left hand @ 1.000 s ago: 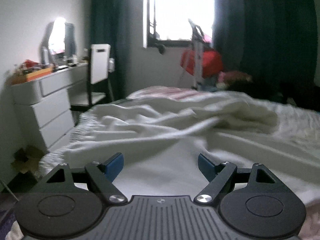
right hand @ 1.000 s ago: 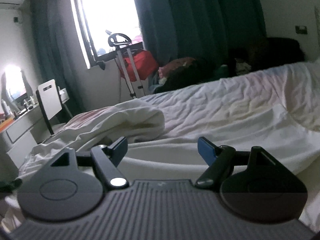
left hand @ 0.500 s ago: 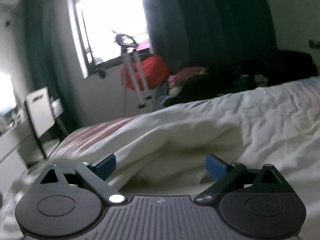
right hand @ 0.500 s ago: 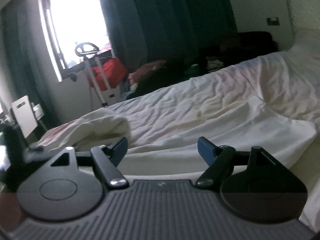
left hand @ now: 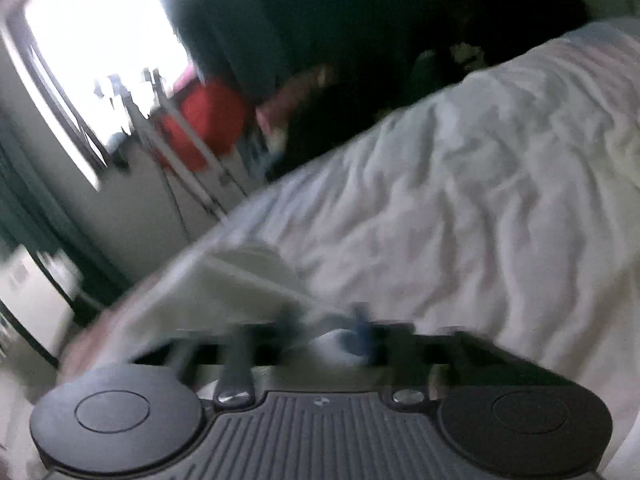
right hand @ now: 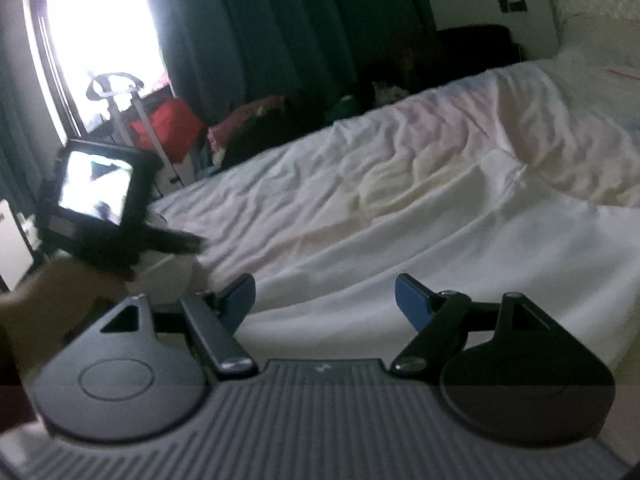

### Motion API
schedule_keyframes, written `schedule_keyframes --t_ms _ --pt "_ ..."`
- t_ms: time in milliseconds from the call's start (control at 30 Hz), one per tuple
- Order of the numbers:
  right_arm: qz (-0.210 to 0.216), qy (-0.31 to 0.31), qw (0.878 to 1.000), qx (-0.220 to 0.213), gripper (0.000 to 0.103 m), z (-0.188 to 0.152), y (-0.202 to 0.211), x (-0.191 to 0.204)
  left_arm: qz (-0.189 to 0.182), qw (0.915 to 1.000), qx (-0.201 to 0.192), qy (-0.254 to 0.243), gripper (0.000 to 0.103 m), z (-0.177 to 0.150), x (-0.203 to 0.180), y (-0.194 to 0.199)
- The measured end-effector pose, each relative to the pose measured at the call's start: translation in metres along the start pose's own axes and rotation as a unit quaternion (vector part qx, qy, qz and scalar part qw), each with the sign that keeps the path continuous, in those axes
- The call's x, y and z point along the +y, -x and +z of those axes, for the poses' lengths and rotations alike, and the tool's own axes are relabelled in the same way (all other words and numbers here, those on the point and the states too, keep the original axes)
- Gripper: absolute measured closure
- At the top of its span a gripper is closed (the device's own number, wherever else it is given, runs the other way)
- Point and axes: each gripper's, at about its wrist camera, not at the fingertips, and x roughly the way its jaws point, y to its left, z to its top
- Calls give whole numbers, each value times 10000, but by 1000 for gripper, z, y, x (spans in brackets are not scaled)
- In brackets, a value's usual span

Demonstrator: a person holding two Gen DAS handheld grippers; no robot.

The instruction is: Fold clothes

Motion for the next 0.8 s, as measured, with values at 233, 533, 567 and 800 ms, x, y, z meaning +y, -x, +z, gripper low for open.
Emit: schedule_keyframes --t_ms 233,533,567,800 --pt "54 1 9999 97 24 -4 -1 2 318 9899 -713 1180 98 -10 97 50" --pt "45 182 9998 48 24 -5 13 15 2046 9177 -520 3365 98 -104 263 96" --pt "62 229 9997 55 24 -6 14 18 2181 9191 -228 3275 98 -120 270 89" --pt "224 487 9986 -39 24 -9 15 29 1611 9113 553 3750 90 -204 285 83"
